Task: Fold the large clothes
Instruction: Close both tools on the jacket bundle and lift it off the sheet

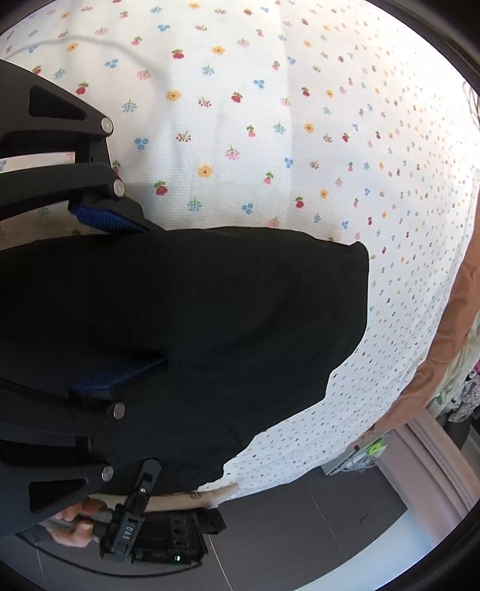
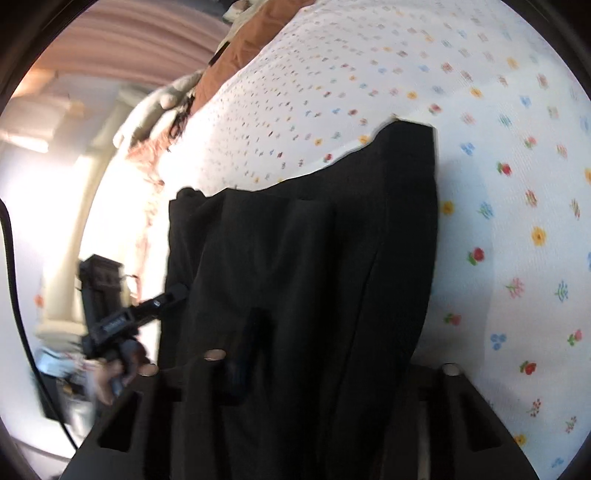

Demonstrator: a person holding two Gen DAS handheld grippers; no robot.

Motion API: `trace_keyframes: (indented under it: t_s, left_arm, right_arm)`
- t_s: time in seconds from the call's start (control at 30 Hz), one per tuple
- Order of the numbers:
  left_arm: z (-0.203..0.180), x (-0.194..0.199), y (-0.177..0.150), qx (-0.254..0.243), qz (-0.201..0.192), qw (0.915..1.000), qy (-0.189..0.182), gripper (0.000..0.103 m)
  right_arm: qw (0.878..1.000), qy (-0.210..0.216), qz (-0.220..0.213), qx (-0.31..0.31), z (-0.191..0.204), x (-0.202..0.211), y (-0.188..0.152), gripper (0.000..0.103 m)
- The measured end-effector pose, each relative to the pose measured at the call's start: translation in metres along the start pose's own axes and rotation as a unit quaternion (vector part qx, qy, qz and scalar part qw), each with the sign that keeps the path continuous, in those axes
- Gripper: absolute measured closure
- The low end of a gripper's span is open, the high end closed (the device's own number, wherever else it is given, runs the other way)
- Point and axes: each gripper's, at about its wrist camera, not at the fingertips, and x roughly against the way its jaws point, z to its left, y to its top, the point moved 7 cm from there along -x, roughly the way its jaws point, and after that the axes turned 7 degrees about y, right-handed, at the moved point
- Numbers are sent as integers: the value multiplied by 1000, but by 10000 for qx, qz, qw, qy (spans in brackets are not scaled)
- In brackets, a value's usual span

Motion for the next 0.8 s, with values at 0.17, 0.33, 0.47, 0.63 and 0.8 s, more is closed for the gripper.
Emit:
trace_keyframes:
  t_s: [0.17, 0.33, 0.47, 0.63, 0.8]
  left_arm:
    - [-9, 21, -3, -94, -274, 9996, -27, 69]
    - [-26, 64, -9, -229, -620, 9977, -118, 81]
    - [-41, 102, -17, -273, -966, 9946, -268, 82]
    - [-59, 145, -29, -300, -1320, 9903, -316, 84]
    - [-81, 192, -51, -421, -1678, 9838, -477, 85]
  right_arm:
    - [9987, -223, -259, 379, 32, 17, -3, 84]
    - [9949, -450, -552, 719, 66, 44, -14, 85]
    - [9915, -495, -821, 875, 89, 76, -26, 86]
    - [9855, -562, -1083, 1175, 124, 115, -46, 87]
    - [9785, -617, -1406, 1376, 159, 147, -63, 88]
